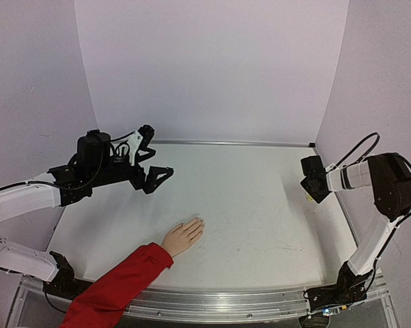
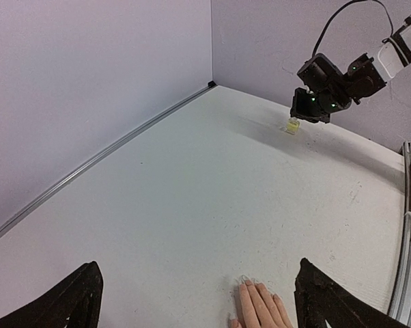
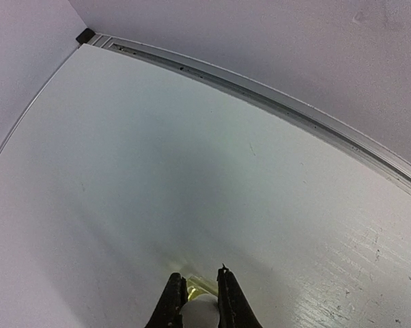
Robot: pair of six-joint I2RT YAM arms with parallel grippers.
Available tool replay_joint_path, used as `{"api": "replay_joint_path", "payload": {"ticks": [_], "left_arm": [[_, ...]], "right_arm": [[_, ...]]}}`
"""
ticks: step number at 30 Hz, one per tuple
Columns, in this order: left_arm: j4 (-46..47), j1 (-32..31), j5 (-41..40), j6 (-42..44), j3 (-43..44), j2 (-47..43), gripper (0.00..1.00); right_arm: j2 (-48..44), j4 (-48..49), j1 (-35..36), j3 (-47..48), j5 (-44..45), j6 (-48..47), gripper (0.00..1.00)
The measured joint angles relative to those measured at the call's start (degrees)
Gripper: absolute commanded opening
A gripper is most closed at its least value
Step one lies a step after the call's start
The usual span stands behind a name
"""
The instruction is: Paint the nails
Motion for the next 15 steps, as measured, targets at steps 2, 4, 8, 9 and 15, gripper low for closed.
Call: {"api": "replay_joint_path", "payload": {"ticks": [2,4,8,9,15], "left_arm": [[0.0,0.0,0.0,0.0,0.0,-0.17,0.99],[0.0,0.0,0.0,0.0,0.0,-0.28,0.99],[0.0,0.0,-0.42,0.0,0.0,-0.35,0.99],[0.0,0.0,-0.57,-0.02,0.0,-0.39,1.0],[0.0,0.11,-3.93,-0.07,0.0,-1.05,1.0]], "right_arm": [[0.0,0.0,0.0,0.0,0.02,0.17,0.25],[0.0,-0.35,0.0,0.0,-0.28,-0.11,0.34],[-0.04,-1.31,0.0,0.0,-0.66,-1.75,0.49],[-0.2,-1.57,0.0,0.0,-0.76,-2.47,0.51],[-7.32,-3.02,0.0,-0.02,-2.51,-10.12,0.81]]}}
